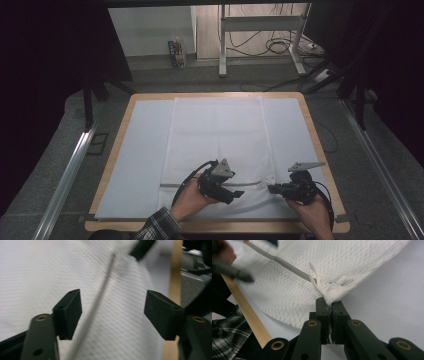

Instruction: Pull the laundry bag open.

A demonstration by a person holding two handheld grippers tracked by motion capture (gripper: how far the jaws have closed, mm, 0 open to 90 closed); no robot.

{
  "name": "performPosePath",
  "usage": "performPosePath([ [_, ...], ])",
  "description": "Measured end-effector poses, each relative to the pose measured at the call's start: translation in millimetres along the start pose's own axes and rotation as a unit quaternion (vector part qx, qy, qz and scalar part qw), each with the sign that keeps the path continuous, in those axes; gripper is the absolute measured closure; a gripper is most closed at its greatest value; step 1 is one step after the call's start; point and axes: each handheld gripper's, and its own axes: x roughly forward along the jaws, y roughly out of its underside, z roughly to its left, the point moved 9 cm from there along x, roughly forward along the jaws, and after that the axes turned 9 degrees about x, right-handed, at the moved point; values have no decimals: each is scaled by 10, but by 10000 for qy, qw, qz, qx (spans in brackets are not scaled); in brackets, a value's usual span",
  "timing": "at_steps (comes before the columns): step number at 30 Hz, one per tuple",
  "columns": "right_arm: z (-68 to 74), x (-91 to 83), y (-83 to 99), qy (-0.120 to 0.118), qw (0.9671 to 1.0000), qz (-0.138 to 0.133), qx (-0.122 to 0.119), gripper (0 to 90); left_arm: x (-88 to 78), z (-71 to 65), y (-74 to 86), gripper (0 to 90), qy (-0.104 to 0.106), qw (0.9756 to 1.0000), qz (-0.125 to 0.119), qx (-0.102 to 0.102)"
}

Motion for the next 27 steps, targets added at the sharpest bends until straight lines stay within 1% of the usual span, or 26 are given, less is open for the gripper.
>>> performPosePath([
  [2,9,-6,-5,-2,9999,-47,-141,852,25,95,-60,252,8,9999,-47,-103],
  [3,10,-10,-7,11,9997,-64,-219,852,41,143,-97,226,-31,9999,-81,-136],
  [4,16,-8,-6,-8,9996,-84,-265,852,57,190,-134,211,-64,9998,-117,-146],
  [6,17,-7,-3,-28,9993,-112,-342,853,105,269,-209,179,-66,9997,-123,-206],
  [8,20,-6,1,-24,9990,-129,-433,852,162,326,-294,149,-54,9996,-139,-240],
  [9,24,-3,2,-25,9988,-141,-462,852,199,347,-336,123,-48,9995,-130,-267],
  [11,31,0,5,-11,9985,-150,-521,852,273,378,-421,102,-22,9995,-157,-280],
  [13,30,6,11,13,9984,-130,-551,851,359,394,-494,66,41,9993,-148,-348],
  [14,30,8,14,15,9983,-125,-562,851,407,400,-526,66,65,9992,-163,-372],
  [15,32,11,17,11,9983,-124,-561,850,453,405,-542,63,126,9992,-116,-375],
  [17,39,14,24,-11,9984,-117,-549,849,556,394,-582,55,156,9988,-81,-466],
  [19,43,19,27,-23,9984,-118,-559,848,644,376,-614,53,184,9989,-39,-424],
  [20,45,20,29,-25,9983,-115,-563,848,684,354,-635,50,220,9988,-53,-442],
  [21,48,21,29,-25,9984,-112,-560,849,719,338,-651,48,243,9988,-45,-419],
  [22,46,22,30,-18,9983,-108,-569,848,751,316,-670,47,240,9987,-53,-436],
  [24,45,19,30,-24,9984,-101,-550,846,799,281,-691,42,276,9990,-22,-343],
  [25,44,19,32,-22,9985,-93,-543,846,822,267,-691,42,241,9992,32,-301],
  [27,42,16,33,-12,9985,-95,-540,846,859,262,-669,45,88,9996,170,-201],
])
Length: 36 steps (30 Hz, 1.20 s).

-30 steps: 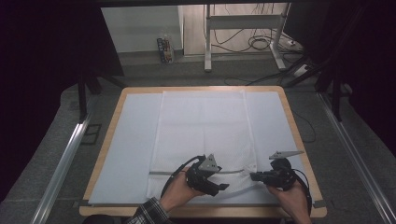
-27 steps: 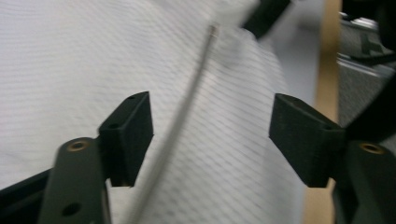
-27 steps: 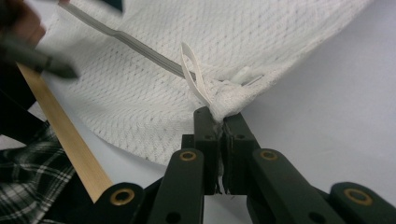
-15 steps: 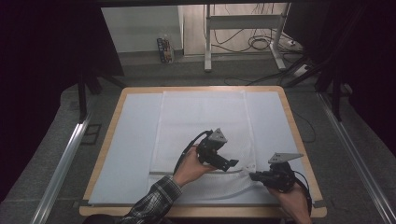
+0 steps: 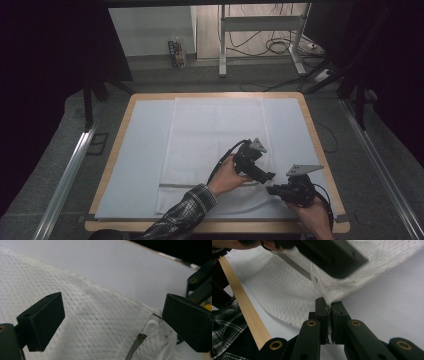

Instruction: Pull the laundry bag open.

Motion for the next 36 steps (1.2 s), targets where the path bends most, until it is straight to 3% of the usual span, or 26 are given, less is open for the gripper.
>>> performPosePath([
  [2,5,-1,-2,-17,10000,-10,6,845,11,6,35,49,-30,9999,98,64],
  [11,-7,-10,7,32,10000,28,11,844,-92,89,237,61,-81,9996,279,-23],
  [13,-11,-22,7,63,10000,32,8,844,-120,108,288,99,-60,9994,347,33],
  [15,-12,-27,8,66,10000,18,6,844,-140,97,319,196,-1,9993,361,114],
  [18,-18,-46,10,87,10000,7,0,844,-143,30,351,436,386,9984,366,166],
  [21,-27,-53,15,90,10000,3,11,844,-142,-28,396,578,638,9957,538,392],
  [25,-23,-54,12,90,10000,-15,-2,844,-126,-126,432,661,993,9920,575,518],
  [27,-19,-57,11,99,9999,-12,-11,844,-105,-161,460,683,1064,9904,662,589],
  [31,-19,-53,8,143,9998,-15,-106,843,-87,-207,472,690,1160,9892,649,613],
  [36,-19,-54,7,148,9998,-18,-116,843,-118,-250,463,702,1396,9858,621,701],
])
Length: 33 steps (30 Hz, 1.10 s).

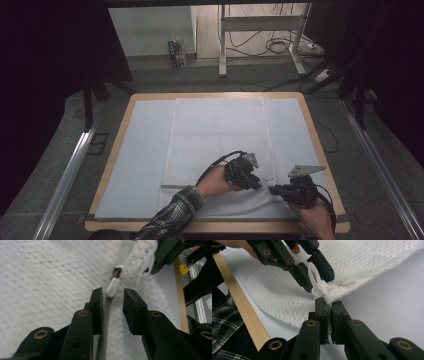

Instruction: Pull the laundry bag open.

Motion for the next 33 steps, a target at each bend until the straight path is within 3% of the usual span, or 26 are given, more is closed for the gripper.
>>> performPosePath([
  [8,0,4,3,25,10000,18,-18,843,1,-72,-43,789,159,9998,-43,100],
  [13,2,2,0,25,10000,11,-38,842,-24,49,-26,746,-430,9987,90,255],
  [20,3,7,2,41,10000,21,-45,841,79,-6,-14,746,-198,9996,98,182],
  [26,3,21,8,104,9999,66,-101,841,92,52,-5,632,-463,9983,180,295],
  [30,1,16,3,107,9999,38,-90,841,107,-5,-23,693,-177,9996,14,224],
  [31,1,18,3,103,9999,31,-82,842,111,-21,-20,704,-116,9995,29,287],
  [33,-3,21,9,109,9999,62,-78,841,134,-50,-26,707,-121,9995,9,274],
])
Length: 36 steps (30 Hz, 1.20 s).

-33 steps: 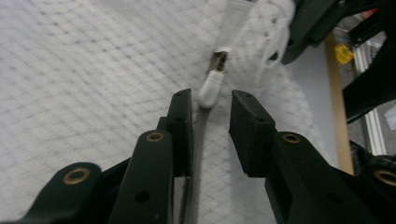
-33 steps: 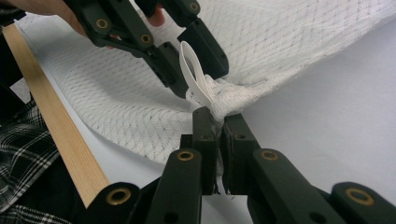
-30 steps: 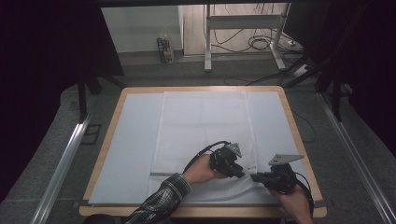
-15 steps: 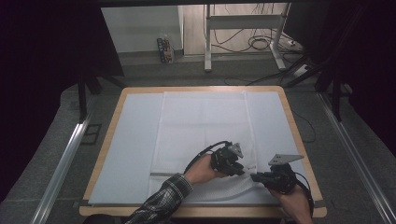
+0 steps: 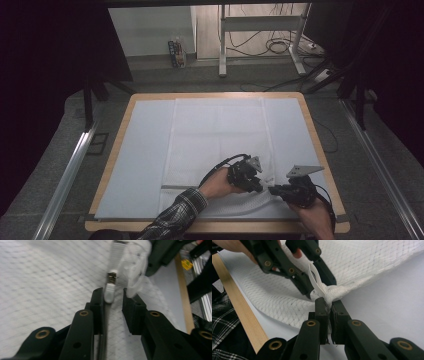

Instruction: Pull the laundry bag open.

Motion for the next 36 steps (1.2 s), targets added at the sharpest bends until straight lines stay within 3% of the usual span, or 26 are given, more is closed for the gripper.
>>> performPosePath([
  [14,-5,-6,-3,5,10000,-13,42,841,-31,-21,7,756,385,9987,-237,-226],
  [19,6,1,1,13,10000,17,-9,841,15,-10,-24,743,275,9992,-202,-221],
  [22,1,-2,3,38,10000,19,-8,841,12,9,-30,789,124,9998,-99,-150],
  [28,-14,-31,7,36,9999,39,116,832,-43,24,-25,819,55,9996,-189,-192],
  [31,-22,-39,31,5,9997,109,218,775,-57,19,-23,821,20,9996,-221,-179],
  [36,-22,-75,-3,-101,9985,-48,527,590,-61,1,-31,821,-121,9998,-157,-16],
])
